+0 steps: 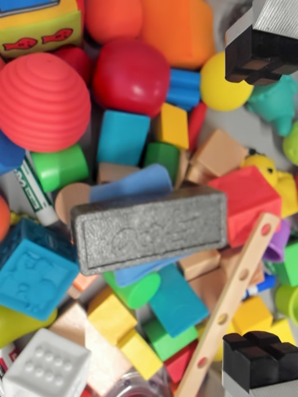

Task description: Pick an object from the bin

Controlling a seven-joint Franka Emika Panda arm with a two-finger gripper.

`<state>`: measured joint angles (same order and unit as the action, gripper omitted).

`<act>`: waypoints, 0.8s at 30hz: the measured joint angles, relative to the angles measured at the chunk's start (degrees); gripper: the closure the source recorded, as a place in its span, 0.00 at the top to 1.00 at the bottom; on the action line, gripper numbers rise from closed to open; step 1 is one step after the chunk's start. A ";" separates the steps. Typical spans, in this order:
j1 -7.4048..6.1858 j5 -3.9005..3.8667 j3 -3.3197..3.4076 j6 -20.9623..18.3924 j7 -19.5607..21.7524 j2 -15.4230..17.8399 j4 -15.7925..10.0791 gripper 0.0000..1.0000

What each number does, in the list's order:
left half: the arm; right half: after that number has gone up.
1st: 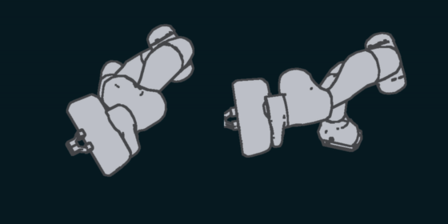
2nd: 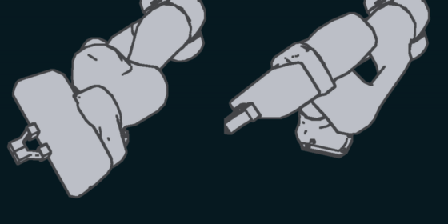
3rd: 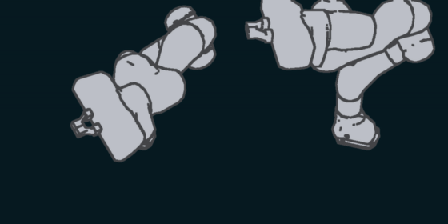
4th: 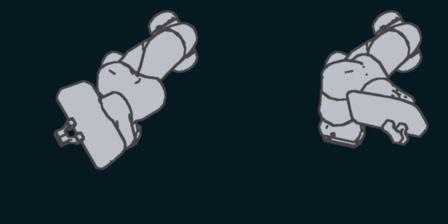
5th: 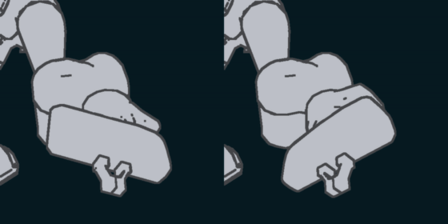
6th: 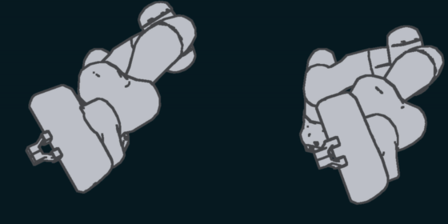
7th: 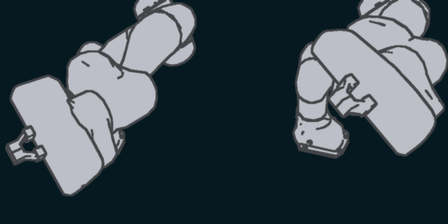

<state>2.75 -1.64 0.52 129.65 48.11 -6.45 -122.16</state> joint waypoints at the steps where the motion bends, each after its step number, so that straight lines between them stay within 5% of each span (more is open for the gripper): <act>1: -0.03 0.05 -0.03 0.50 0.00 -0.05 -0.47 1.00; 24: -0.48 1.32 -0.99 12.08 -0.08 -4.05 -9.41 1.00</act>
<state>2.27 -0.32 -0.47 141.73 48.04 -10.50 -131.58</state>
